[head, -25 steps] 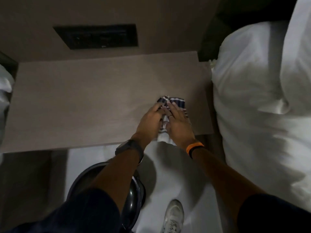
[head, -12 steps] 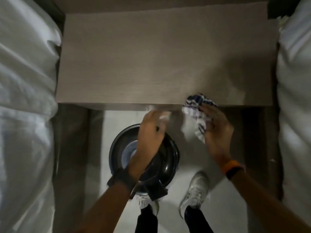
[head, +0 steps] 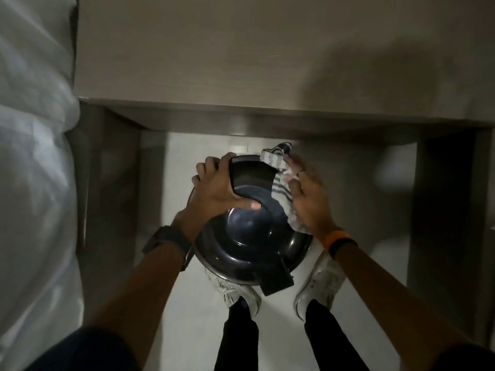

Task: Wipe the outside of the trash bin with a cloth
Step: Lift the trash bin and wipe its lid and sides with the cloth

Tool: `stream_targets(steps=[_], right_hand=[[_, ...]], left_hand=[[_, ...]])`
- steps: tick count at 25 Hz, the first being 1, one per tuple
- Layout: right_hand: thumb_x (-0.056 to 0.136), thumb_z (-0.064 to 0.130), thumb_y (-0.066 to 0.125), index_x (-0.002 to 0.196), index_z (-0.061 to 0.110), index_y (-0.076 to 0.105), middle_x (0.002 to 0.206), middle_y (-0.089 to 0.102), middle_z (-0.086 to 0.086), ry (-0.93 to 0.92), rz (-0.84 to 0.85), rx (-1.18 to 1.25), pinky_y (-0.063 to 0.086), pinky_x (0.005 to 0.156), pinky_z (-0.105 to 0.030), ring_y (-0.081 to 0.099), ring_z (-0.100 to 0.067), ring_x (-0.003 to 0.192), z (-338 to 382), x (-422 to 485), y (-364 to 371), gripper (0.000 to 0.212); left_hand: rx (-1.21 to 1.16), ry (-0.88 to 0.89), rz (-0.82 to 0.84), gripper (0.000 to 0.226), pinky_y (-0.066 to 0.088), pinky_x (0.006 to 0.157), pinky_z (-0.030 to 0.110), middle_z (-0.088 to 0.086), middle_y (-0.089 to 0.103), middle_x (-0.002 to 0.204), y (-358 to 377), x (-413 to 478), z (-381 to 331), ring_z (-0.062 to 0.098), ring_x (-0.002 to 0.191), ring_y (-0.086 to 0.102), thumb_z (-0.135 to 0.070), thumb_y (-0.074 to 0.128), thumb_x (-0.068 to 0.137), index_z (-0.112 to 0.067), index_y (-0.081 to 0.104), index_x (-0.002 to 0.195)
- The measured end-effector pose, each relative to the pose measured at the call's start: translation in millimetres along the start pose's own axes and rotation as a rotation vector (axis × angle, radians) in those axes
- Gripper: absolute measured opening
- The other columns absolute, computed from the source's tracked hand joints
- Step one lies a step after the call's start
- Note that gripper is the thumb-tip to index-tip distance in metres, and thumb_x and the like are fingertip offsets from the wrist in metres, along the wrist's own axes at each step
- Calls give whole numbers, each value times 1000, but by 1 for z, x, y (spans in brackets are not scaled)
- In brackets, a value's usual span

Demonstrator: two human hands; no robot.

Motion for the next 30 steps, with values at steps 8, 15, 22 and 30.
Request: stream_targets(steps=[8, 15, 22, 30], right_hand=[[86, 41, 65, 101, 42, 80, 104, 83, 14, 245, 150, 502, 59, 92, -32, 77, -3, 100, -13, -91, 7, 21], [111, 16, 47, 154, 25, 45, 164, 45, -7, 229, 231, 123, 38, 125, -54, 47, -27, 149, -82, -25, 54, 44], [111, 21, 47, 144, 23, 61, 162, 50, 3, -275, 398, 25, 28, 131, -48, 38, -19, 157, -32, -67, 99, 36], [113, 36, 37, 146, 43, 54, 167, 39, 13, -469, 340, 72, 22, 132, -35, 35, -16, 157, -5, -125, 124, 37]], left_hand=[[287, 474, -167, 129, 57, 82, 54, 11, 56, 125, 49, -128, -49, 34, 107, 59, -90, 79, 30, -26, 46, 136], [314, 670, -181, 128, 45, 98, 48, 2, 42, 133, 80, -170, -42, 26, 122, 43, -78, 89, 29, -33, 44, 140], [206, 629, -145, 119, 33, 100, 45, -1, 45, 129, 86, -189, -6, 26, 119, 44, -64, 96, 23, -35, 51, 129], [-134, 292, -180, 75, 45, 101, 72, 5, 37, 138, 55, -183, 79, 36, 129, 36, -78, 59, 80, -26, 46, 132]])
Point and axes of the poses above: each hand's wrist, its own x-axis towards the middle knuckle, its own y-axis out of the palm, z = x × y, the point moved 10 cm from there along x, towards the middle knuckle
